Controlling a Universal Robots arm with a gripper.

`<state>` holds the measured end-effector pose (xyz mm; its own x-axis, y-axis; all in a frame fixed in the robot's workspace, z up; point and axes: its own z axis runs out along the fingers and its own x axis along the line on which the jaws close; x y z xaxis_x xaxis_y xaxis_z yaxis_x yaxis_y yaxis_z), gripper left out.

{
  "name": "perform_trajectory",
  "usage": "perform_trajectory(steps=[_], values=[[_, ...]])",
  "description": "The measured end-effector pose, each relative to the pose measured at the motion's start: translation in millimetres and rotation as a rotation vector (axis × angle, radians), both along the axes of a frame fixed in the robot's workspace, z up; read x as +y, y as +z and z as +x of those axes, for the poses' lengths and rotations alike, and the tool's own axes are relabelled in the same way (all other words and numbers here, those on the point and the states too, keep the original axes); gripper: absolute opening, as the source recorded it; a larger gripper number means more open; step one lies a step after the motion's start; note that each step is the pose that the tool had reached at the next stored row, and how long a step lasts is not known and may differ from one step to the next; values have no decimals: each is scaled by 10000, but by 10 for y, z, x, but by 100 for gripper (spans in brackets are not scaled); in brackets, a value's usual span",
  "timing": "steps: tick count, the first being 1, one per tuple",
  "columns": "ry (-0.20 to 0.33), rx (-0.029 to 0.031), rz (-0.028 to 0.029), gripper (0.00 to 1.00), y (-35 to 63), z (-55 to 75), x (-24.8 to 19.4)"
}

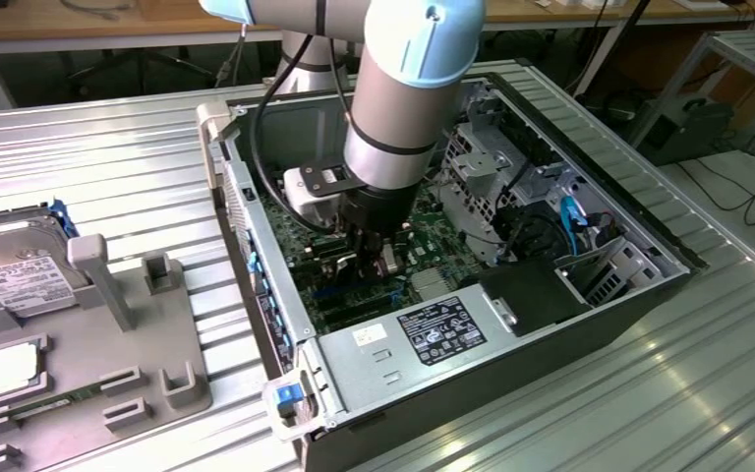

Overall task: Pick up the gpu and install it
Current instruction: 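Insert the gpu into the slot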

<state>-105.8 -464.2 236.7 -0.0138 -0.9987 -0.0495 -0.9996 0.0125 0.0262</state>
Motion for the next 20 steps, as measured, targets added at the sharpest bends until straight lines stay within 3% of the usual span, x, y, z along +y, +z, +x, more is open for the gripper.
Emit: perform_trajectory(steps=[6, 14, 15, 17, 20], values=[[-1, 3, 0, 28, -73, -3, 8], [0, -2, 4, 28, -75, -2, 9], [-3, -11, 33, 28, -80, -2, 12], [-1, -1, 3, 36, -51, -2, 10], [0, -15, 10, 36, 8, -1, 10]])
